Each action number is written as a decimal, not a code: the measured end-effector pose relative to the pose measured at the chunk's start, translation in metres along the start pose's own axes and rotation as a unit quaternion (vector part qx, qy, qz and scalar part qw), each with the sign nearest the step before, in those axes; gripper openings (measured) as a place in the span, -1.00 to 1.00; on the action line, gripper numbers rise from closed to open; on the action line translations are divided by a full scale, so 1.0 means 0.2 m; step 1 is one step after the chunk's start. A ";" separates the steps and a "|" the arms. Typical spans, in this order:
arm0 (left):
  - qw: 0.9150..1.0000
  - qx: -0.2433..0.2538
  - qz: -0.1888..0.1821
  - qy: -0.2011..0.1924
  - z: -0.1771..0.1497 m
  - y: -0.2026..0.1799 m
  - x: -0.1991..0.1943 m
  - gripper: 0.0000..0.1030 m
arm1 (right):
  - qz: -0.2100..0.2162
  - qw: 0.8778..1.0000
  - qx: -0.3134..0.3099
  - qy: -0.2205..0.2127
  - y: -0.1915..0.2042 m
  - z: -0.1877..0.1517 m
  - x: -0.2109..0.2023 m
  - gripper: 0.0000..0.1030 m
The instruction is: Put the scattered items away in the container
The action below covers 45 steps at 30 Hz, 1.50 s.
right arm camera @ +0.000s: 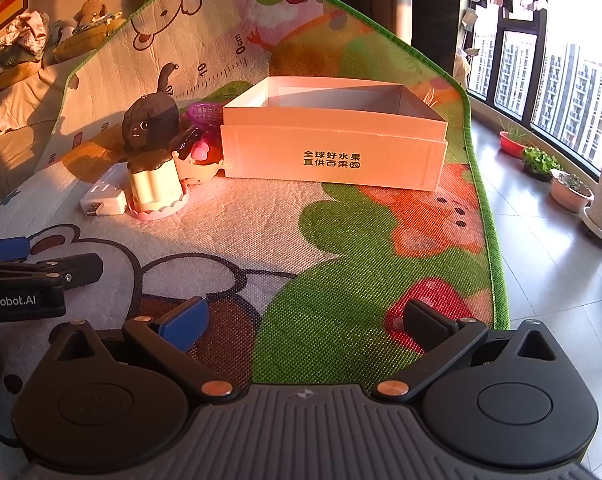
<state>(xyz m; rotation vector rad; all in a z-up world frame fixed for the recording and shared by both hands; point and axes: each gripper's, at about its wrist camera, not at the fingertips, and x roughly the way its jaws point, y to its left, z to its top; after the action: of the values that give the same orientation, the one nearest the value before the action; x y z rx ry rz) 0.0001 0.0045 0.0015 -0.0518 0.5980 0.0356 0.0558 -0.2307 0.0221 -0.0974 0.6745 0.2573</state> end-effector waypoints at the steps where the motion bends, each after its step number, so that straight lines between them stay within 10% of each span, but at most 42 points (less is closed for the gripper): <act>1: 1.000 0.003 0.002 0.003 0.00 -0.01 0.00 1.00 | 0.001 1.000 0.002 0.003 0.00 0.00 0.00 1.00; 27: 0.998 0.031 -0.004 0.059 0.06 -0.03 0.02 1.00 | 0.048 0.997 -0.026 0.046 -0.02 0.08 0.00 1.00; 34: 0.999 0.007 0.005 0.048 0.17 0.14 0.04 1.00 | 0.082 0.992 -0.090 -0.025 0.15 0.22 0.00 0.98; 38: 0.999 -0.008 0.000 0.032 0.24 0.24 0.02 1.00 | 0.124 0.987 -0.100 -0.012 0.29 0.31 0.13 0.41; 43: 0.999 -0.022 -0.022 0.020 0.28 0.32 -0.02 1.00 | 0.132 0.987 -0.094 -0.003 0.44 0.37 0.29 0.39; 45: 0.999 -0.030 -0.027 0.017 0.28 0.35 -0.03 1.00 | 0.136 0.985 -0.104 0.005 0.47 0.39 0.35 0.05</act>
<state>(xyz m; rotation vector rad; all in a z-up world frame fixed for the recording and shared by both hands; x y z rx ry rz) 0.0228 0.0785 0.0488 -0.1259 0.6289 0.0002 0.1292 -0.1123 0.0380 -0.2072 0.6696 0.5900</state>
